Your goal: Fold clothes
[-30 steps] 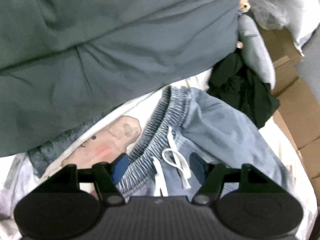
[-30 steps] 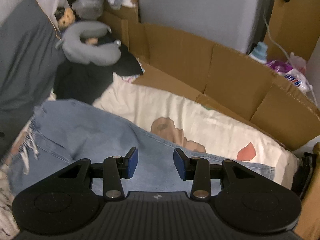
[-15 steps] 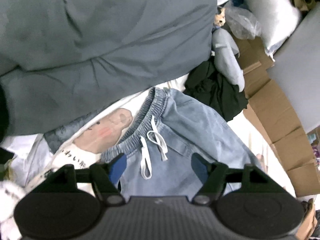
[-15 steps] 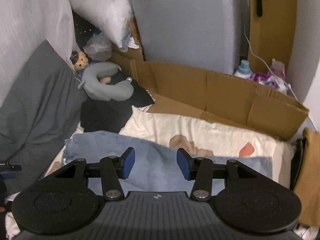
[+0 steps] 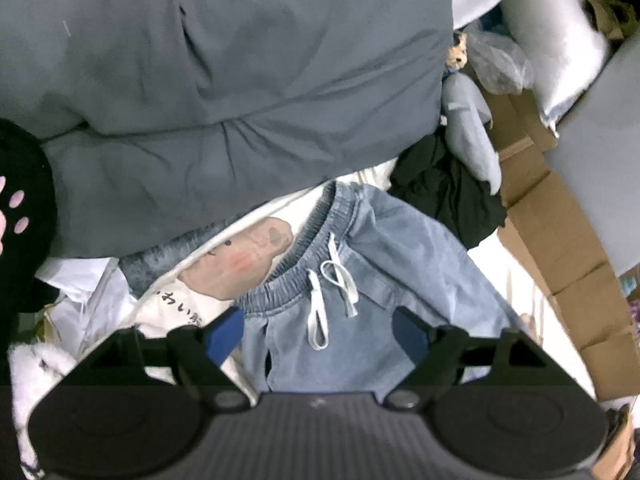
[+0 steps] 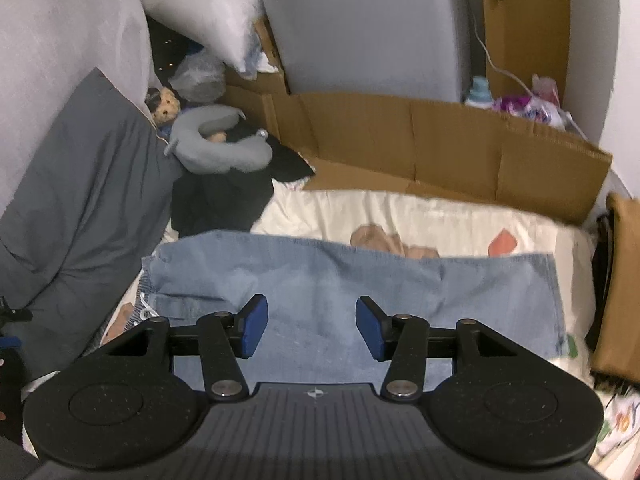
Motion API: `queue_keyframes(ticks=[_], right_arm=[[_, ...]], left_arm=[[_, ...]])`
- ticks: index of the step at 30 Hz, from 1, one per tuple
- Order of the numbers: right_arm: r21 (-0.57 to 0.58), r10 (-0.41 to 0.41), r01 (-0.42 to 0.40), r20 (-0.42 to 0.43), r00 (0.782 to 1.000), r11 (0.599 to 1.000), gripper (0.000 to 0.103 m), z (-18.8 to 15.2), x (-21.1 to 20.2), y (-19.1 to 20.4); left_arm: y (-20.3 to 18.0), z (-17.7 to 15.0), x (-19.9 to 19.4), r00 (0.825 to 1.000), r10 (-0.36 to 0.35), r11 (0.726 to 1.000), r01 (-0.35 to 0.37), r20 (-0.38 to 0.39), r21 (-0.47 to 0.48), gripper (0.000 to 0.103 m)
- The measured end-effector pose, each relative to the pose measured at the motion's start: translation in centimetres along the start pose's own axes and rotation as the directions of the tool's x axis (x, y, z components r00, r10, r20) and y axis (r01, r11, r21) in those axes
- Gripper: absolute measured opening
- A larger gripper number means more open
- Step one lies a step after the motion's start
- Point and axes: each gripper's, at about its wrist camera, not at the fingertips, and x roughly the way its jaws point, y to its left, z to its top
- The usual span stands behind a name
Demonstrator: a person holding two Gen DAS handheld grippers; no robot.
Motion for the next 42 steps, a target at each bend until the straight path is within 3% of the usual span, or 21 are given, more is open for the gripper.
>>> queue_keyframes(ticks=[10,15,18,22,33,42], right_arm=[[-0.063,-0.034,0.032,-0.035,0.999,0.998,0.056,-5.9,3.7,1.4],[-0.012,-0.056,0.055,-0.09,0.994,0.998,0.056,-8.7,6.2,0.5],[-0.005,-0.062,0.062,-0.123,0.99,0.998,0.056,-10.5,7.7,0.3],[-0.008,-0.067,0.067,-0.165,0.984,0.998,0.056,-12.6,9.8,0.6],[-0.077,-0.103,0.087,-0.248,0.963,0.993,0.056,-16.8,13.7,1.0],[-0.069,-0.167,0.154,-0.279,0.946,0.986,0.056,-19.2,15.8,0.5]], left_arm=[[-1.4,-1.6,5.4,0.996,-0.059,0.991,0.066,-0.066,0.119,0.083],[-1.8,-2.7,8.6,0.991,-0.057,0.982,0.077,-0.123,0.17,0.081],[-1.4,-3.1,10.2,0.987,-0.058,0.978,0.087,-0.152,0.189,0.076],[-0.8,-3.5,11.9,0.977,-0.053,0.968,0.101,-0.207,0.228,0.063],[1.8,-4.9,15.7,0.952,-0.055,0.963,0.13,-0.302,0.235,0.062],[2.7,-4.9,16.8,0.962,-0.05,0.978,0.101,-0.267,0.181,0.071]])
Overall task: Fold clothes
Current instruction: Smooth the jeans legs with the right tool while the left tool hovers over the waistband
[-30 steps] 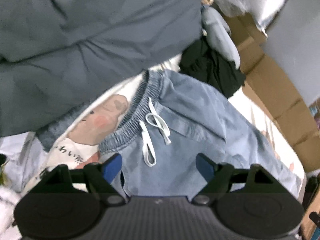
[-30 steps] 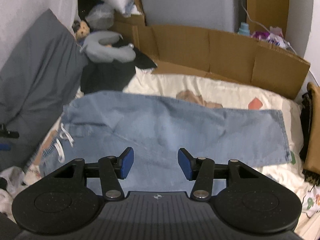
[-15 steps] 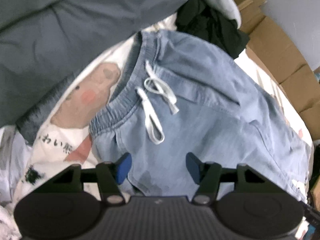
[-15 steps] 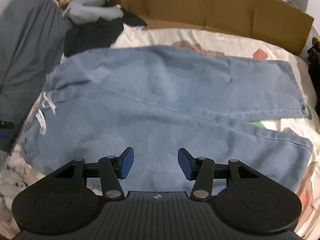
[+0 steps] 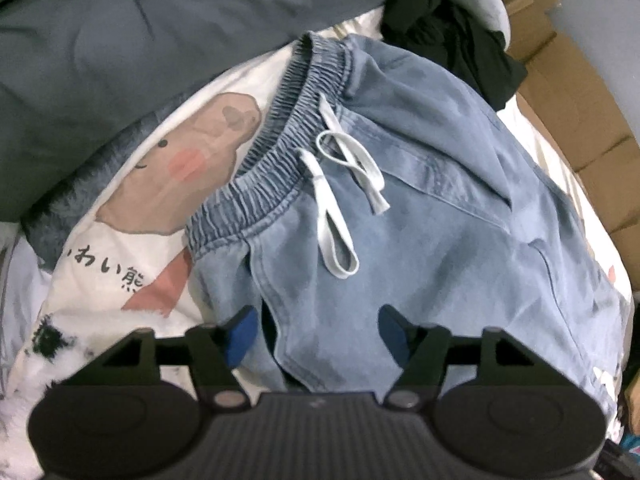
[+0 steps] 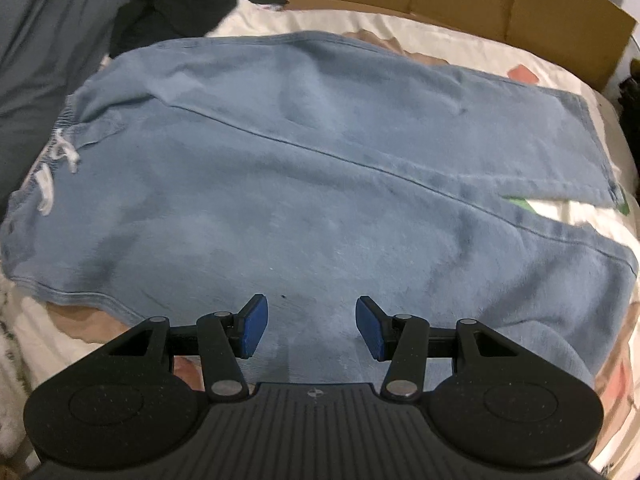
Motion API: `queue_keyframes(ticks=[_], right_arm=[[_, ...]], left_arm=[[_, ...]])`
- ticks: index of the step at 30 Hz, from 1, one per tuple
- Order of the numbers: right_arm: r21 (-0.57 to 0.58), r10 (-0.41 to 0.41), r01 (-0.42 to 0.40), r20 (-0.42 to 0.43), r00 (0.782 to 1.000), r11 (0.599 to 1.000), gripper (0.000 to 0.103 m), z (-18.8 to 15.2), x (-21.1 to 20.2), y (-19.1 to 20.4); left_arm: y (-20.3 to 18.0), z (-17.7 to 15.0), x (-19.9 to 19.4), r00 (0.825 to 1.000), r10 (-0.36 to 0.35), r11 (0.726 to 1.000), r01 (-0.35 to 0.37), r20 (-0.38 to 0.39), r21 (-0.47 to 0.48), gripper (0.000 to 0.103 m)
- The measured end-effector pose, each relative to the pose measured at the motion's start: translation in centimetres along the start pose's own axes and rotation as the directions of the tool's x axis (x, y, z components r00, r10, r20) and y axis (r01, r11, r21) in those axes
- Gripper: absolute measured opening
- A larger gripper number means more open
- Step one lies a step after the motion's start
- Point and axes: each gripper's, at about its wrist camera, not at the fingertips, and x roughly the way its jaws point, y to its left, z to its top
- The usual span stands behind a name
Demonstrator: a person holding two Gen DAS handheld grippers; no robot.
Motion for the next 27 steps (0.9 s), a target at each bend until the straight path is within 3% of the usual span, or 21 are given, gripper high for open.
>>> queue_keyframes(ticks=[7,12,15,16,17,20,25,27], right_arm=[[-0.019,0.028,-0.029,-0.044,0.999,0.999,0.056,-0.5,1.6,0.3],[-0.049,0.037,-0.04,-0.066,0.997,0.998,0.056,-1.0,2.1,1.1],[-0.075,0.031,-0.038,-0.089,0.996,0.996,0.056,-1.8,2.4,1.4],[-0.084,0.028,-0.036,-0.096,0.995,0.996,0.056,-2.1,2.5,1.4],[-0.094,0.024,-0.033,-0.101,0.995,0.995,0.056,-2.3,2.5,1.4],[-0.141,0.006,-0.021,-0.111,0.994,0.99,0.056,-3.0,2.5,1.6],[-0.243,0.003,-0.033,-0.124,0.992,0.969,0.059,-4.0,3.0,2.6],[-0.294,0.005,-0.042,-0.126,0.992,0.955,0.064,-4.4,3.3,3.4]], left_arm=[[2.4,-0.1,0.0,0.996,0.075,0.994,-0.072,0.037,-0.08,0.07],[4.8,-0.2,1.2,0.997,0.076,0.984,-0.071,0.024,-0.165,0.061],[6.3,-0.2,2.4,0.998,0.059,0.975,-0.059,-0.004,-0.217,0.044],[6.7,-0.2,2.8,0.998,0.054,0.97,-0.057,-0.021,-0.235,0.031],[7.1,-0.3,3.1,0.998,0.05,0.964,-0.058,-0.035,-0.261,0.026],[8.1,-0.8,2.8,0.999,0.025,0.947,-0.031,-0.024,-0.32,0.027],[8.0,-1.3,2.4,0.999,0.006,0.953,-0.018,-0.04,-0.301,0.026],[7.7,-1.5,2.5,0.999,-0.01,0.954,-0.006,-0.05,-0.299,0.026]])
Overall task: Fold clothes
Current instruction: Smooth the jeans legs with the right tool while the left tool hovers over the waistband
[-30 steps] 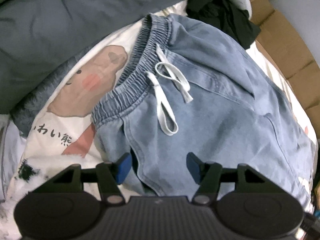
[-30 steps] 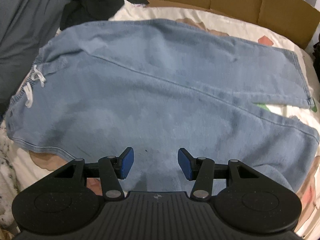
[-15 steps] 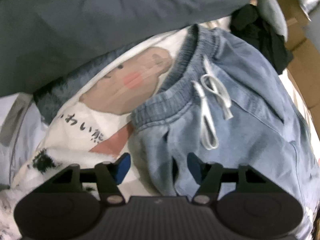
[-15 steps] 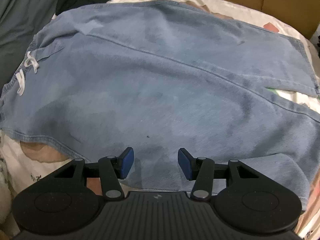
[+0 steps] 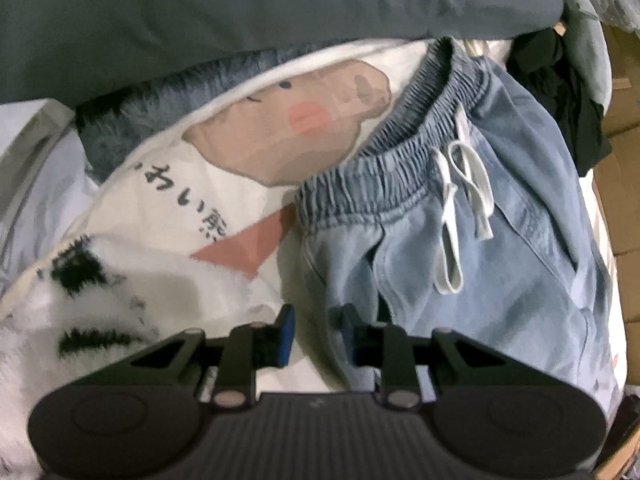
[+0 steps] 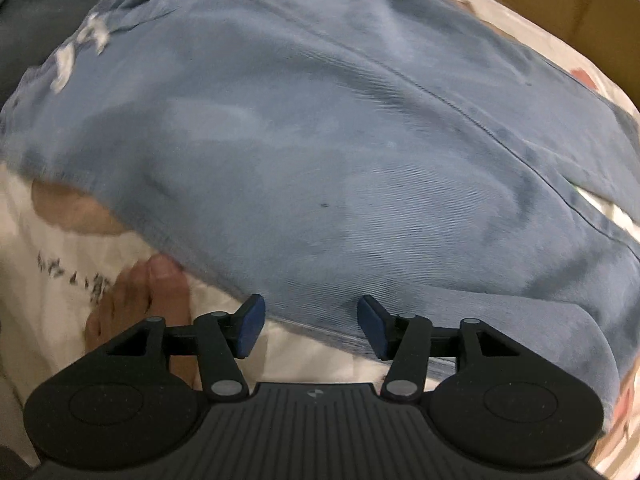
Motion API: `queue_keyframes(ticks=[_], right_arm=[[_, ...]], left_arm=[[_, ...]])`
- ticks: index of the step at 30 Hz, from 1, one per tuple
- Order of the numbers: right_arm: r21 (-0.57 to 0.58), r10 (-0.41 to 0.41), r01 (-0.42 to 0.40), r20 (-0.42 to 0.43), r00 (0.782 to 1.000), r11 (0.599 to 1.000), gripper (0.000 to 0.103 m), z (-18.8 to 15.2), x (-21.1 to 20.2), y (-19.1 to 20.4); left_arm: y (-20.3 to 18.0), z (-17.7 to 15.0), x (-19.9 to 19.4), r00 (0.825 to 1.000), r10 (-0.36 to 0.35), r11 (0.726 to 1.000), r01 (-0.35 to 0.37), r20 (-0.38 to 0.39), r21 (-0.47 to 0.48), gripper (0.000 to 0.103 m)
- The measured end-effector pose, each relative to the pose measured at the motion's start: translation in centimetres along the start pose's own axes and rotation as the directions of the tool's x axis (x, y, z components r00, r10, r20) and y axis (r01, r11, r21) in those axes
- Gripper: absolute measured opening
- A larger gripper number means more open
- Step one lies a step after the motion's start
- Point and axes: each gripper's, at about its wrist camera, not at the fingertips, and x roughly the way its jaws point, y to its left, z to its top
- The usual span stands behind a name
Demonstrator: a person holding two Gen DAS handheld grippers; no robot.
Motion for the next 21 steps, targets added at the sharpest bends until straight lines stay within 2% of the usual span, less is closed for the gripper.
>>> queue_keyframes(ticks=[2,4,9,15,16,20,21], right_arm=[[-0.061,-0.014,0.014,0.002,1.0,0.998,0.069,-0.1,0.5,0.9],[-0.108,-0.045,0.044,-0.002,0.999,0.993,0.07,-0.4,1.2,1.4],[-0.133,-0.092,0.09,-0.005,0.996,0.987,0.07,-0.7,2.6,0.9],[-0.146,-0.066,0.07,0.028,0.997,0.987,0.071,-0.8,3.0,0.2],[-0.141,-0.058,0.061,0.028,0.998,0.988,0.07,-0.7,3.0,0.0],[-0.118,-0.045,0.049,0.033,0.998,0.992,0.052,-0.2,2.1,-0.5],[-0.095,-0.044,0.048,0.041,0.998,0.994,0.051,-0.1,1.7,-0.8]], left_arm=[[-0.2,-0.2,0.2,1.0,-0.006,1.0,0.006,-0.009,0.007,0.026],[-0.3,-0.4,0.3,1.0,-0.007,1.0,0.008,-0.012,0.01,0.026],[-0.4,-0.8,-0.8,0.999,-0.041,0.999,0.041,0.008,-0.002,0.026],[-0.9,-1.2,-2.6,0.998,-0.062,0.998,0.062,0.021,0.009,0.026],[-1.0,-1.4,-2.8,0.998,-0.064,0.998,0.064,0.024,0.009,0.026],[-1.2,-1.8,-3.6,0.997,-0.067,0.998,0.067,0.029,0.011,0.026],[-1.2,-1.9,-3.7,0.997,-0.07,0.997,0.07,0.029,0.01,0.026]])
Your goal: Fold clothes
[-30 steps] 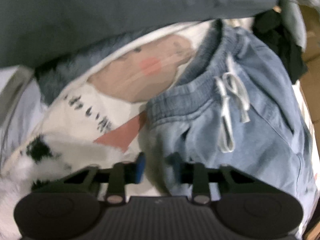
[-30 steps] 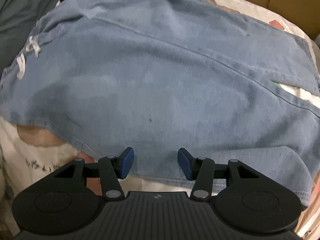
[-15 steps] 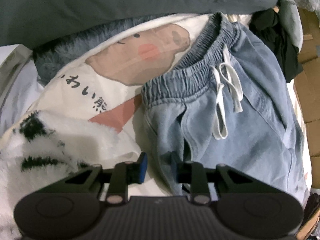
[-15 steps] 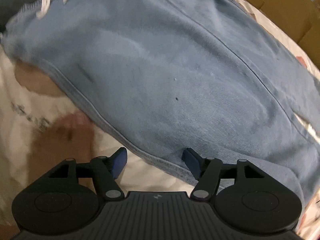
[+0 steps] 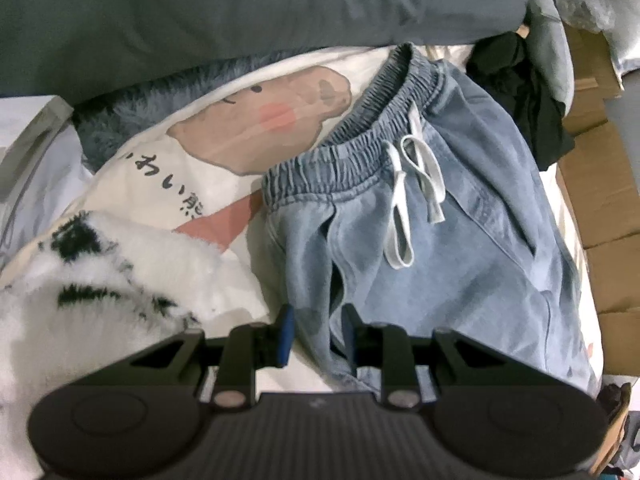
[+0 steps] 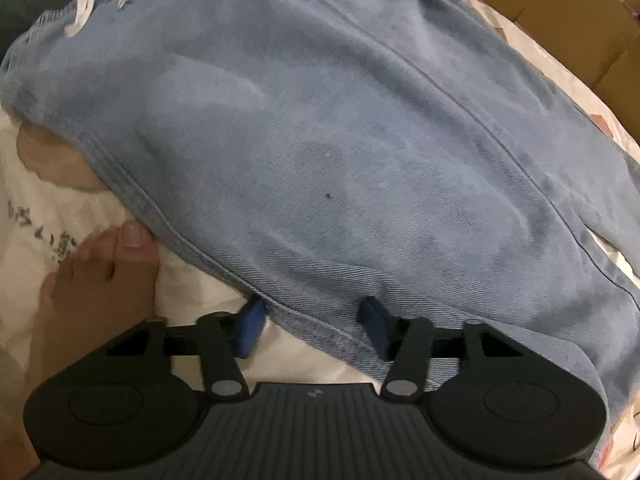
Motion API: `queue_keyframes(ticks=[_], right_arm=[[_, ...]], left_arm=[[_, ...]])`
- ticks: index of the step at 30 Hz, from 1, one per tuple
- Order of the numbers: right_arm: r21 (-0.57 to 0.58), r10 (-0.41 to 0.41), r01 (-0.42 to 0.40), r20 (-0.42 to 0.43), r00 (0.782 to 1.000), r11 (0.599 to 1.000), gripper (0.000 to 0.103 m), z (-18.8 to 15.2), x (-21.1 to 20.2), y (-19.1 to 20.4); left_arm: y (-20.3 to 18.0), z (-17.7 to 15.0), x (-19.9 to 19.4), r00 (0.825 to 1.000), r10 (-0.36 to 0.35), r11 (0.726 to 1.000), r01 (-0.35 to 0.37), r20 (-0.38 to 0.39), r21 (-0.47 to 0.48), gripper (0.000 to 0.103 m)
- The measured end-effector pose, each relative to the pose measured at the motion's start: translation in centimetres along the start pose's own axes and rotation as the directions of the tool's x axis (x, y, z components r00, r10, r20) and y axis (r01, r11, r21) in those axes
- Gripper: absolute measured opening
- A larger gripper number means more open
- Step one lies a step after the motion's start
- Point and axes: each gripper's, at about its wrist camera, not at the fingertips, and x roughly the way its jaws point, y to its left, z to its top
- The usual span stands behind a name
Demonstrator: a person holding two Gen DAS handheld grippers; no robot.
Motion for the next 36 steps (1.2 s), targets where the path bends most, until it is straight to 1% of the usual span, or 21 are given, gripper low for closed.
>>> queue_keyframes(ticks=[2,4,6,7,8,9,11,13,16,17,18,19,20,21,22,23,24,28,31,34,36], right_arm=[[0.036,-0.005,0.005,0.014,1.0,0.999,0.051,-0.1,-0.2,-0.2],[0.035,-0.015,0.014,0.014,1.0,0.999,0.051,-0.2,-0.3,0.0],[0.026,-0.027,0.027,0.006,1.0,0.999,0.054,-0.4,-0.2,0.3],[0.013,-0.037,0.038,-0.008,0.999,0.999,0.056,-0.6,0.0,0.6],[0.0,-0.046,0.046,-0.025,0.999,0.999,0.063,-0.7,0.4,0.7],[-0.011,-0.05,0.049,-0.034,0.998,0.999,0.066,-0.9,0.8,1.0],[-0.025,-0.053,0.053,-0.021,0.998,0.998,0.068,-1.1,1.2,1.1],[-0.019,-0.047,0.047,-0.003,0.999,0.999,0.073,-1.2,1.5,0.7],[-0.022,-0.009,0.009,0.002,1.0,1.0,0.075,-1.1,1.7,0.1],[-0.027,0.003,-0.003,0.002,1.0,1.0,0.071,-1.1,1.6,0.1],[-0.032,0.014,-0.014,0.001,1.0,0.999,0.06,-1.1,1.6,0.1],[-0.041,0.024,-0.024,-0.001,1.0,0.999,0.051,-1.0,1.4,0.0],[-0.052,0.032,-0.033,-0.004,0.999,0.998,0.032,-0.8,1.1,0.0],[-0.058,0.042,-0.043,-0.008,0.999,0.997,0.022,-0.6,0.9,-0.1],[-0.057,0.053,-0.053,-0.011,0.999,0.997,0.021,-0.4,0.5,-0.2],[-0.049,0.065,-0.065,-0.01,0.998,0.997,0.016,-0.1,0.2,-0.5],[-0.038,0.08,-0.08,-0.008,0.997,0.996,0.014,0.3,0.0,-0.9],[0.026,0.119,-0.119,-0.017,0.993,0.993,0.011,1.7,-1.6,-2.2],[0.044,0.109,-0.108,-0.013,0.994,0.993,0.01,3.2,-2.3,-3.7],[0.054,0.092,-0.092,-0.003,0.996,0.994,0.01,4.2,-3.4,-4.8],[0.044,0.081,-0.081,0.004,0.997,0.996,0.01,5.0,-3.5,-5.2]], left_arm=[[0.1,-0.3,0.0,1.0,-0.004,1.0,0.004,0.002,-0.001,0.026],[0.3,-0.6,0.3,1.0,-0.004,1.0,0.004,-0.006,-0.012,0.026],[0.5,-0.9,0.8,1.0,0.001,1.0,-0.001,-0.017,-0.021,0.023],[0.6,-1.0,1.0,1.0,0.002,1.0,-0.003,-0.021,-0.025,0.023],[0.7,-1.2,1.2,1.0,0.003,1.0,-0.004,-0.026,-0.027,0.023],[0.8,-1.3,1.4,1.0,0.004,1.0,-0.005,-0.029,-0.024,0.023],[0.8,-1.5,1.6,0.999,0.008,1.0,-0.009,-0.033,-0.014,0.023],[0.9,-1.7,1.7,0.999,0.013,1.0,-0.013,-0.034,-0.008,0.023],[1.6,-1.8,2.2,0.999,0.007,0.999,-0.009,-0.042,-0.038,0.023],[1.8,-1.8,2.3,0.999,0.002,0.998,-0.004,-0.041,-0.055,0.023],[2.0,-1.9,2.2,0.999,-0.007,0.997,0.004,-0.036,-0.073,0.022],[2.2,-2.0,2.2,0.999,-0.016,0.996,0.014,-0.029,-0.091,0.019],[2.3,-2.1,2.1,0.999,-0.027,0.994,0.025,-0.017,-0.104,0.018],[2.4,-2.1,2.1,0.999,-0.036,0.993,0.035,-0.009,-0.115,0.018],[2.5,-2.2,2.2,0.999,-0.045,0.991,0.044,-0.002,-0.125,0.018],[2.5,-2.2,2.4,0.999,-0.05,0.99,0.05,-0.001,-0.132,0.018],[2.6,-2.2,2.6,0.999,-0.053,0.989,0.053,0.001,-0.138,0.018],[3.0,-2.3,3.6,0.998,-0.049,0.987,0.053,0.026,-0.152,0.018],[3.3,-2.2,4.7,0.998,-0.046,0.983,0.051,0.033,-0.176,0.019],[3.4,-2.0,6.0,0.998,-0.048,0.98,0.055,0.04,-0.189,0.025],[3.1,-1.8,6.7,0.998,-0.042,0.983,0.048,0.036,-0.179,0.026]])
